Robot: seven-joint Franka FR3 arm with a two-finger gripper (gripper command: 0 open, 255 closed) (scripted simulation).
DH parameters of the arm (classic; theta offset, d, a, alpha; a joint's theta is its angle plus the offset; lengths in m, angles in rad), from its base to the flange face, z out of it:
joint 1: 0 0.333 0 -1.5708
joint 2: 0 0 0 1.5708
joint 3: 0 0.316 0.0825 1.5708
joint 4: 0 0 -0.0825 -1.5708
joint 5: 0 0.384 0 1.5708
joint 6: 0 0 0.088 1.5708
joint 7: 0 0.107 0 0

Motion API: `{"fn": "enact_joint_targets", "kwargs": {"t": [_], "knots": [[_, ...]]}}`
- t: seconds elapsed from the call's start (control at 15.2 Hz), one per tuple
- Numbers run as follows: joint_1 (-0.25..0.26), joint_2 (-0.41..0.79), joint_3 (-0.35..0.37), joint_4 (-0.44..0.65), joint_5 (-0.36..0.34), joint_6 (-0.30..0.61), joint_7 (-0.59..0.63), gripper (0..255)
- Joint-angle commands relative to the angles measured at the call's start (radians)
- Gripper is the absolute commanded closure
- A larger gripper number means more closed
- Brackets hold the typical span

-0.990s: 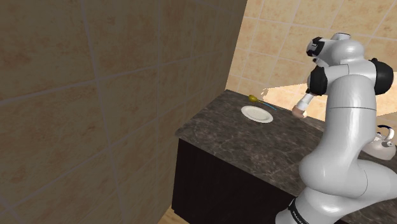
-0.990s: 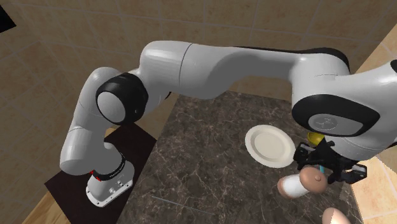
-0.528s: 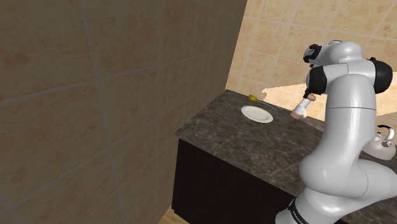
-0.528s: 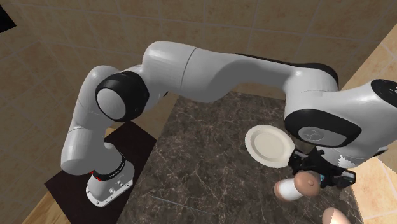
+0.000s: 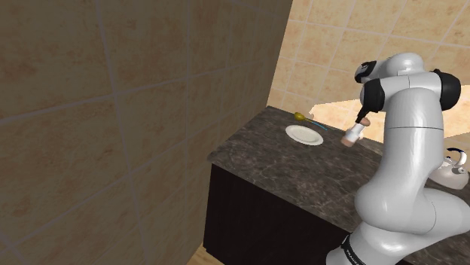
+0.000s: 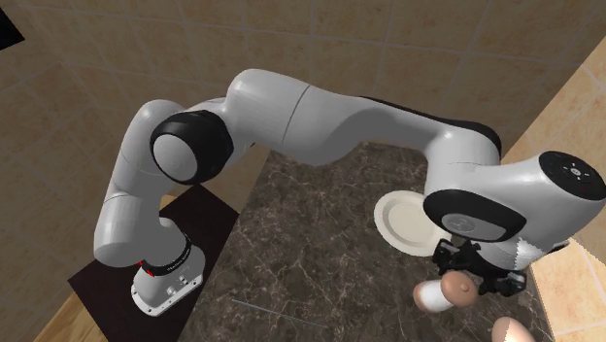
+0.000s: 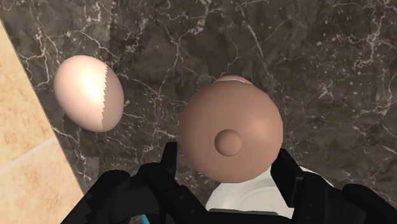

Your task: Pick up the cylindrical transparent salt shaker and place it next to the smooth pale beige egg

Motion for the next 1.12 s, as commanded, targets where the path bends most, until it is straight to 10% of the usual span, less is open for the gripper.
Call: {"fn": "enact_joint_targets", "kwargs": {"t": [0.0,0.73,0.79,1.06], "knots": [[0.007,0.0,0.001,-0.026,0.002,0.025,-0.003,255],[0.011,0.008,0.006,-0.06,0.009,0.065,-0.01,255],[0.011,0.008,0.006,-0.06,0.009,0.065,-0.01,0],[0.011,0.008,0.006,-0.06,0.009,0.065,-0.01,0]]}}
